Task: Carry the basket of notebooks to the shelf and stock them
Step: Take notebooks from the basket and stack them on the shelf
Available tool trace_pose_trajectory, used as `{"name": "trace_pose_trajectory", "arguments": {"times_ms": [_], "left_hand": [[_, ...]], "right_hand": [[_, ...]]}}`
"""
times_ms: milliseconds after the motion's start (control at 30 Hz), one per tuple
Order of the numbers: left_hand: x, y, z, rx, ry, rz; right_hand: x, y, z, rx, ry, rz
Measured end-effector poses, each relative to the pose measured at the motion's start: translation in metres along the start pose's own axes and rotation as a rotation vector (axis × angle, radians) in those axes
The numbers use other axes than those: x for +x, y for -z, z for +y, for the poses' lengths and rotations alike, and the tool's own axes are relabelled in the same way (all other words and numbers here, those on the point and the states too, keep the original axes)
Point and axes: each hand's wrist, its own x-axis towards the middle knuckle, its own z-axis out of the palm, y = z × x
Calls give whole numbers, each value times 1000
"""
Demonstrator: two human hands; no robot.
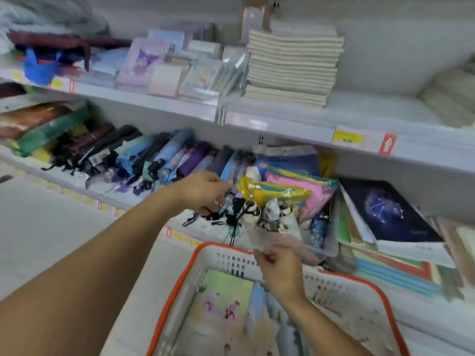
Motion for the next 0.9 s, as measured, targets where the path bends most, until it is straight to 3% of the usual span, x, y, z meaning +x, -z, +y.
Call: {"name": "trace_pose_trajectory", "arguments": {"times_ms": [133,233,333,433,767,833,900], "left_hand": [[-14,-8,-40,592,165,-415],[-18,-12,-55,794,236,-514],[-22,-10,-51,799,128,-433],[-25,-7,-43,744,55,-380],[-30,-5,-48,736,94,-420],[-30,-5,-46,735,95,-416],[-32,-5,-43,724,109,-414]], "right_hand": [[-55,-57,55,-238,-442,-394],[-69,-79,67,-299,-476,-343],[-68,-89,65,-319,-462,-232],[-65,-92,64,-298,-493,-228],[-58,-43,110,-73,-544,-372],[-53,-27,111,-89,-519,-345],[-46,-5,101,56,-555,-307]]}}
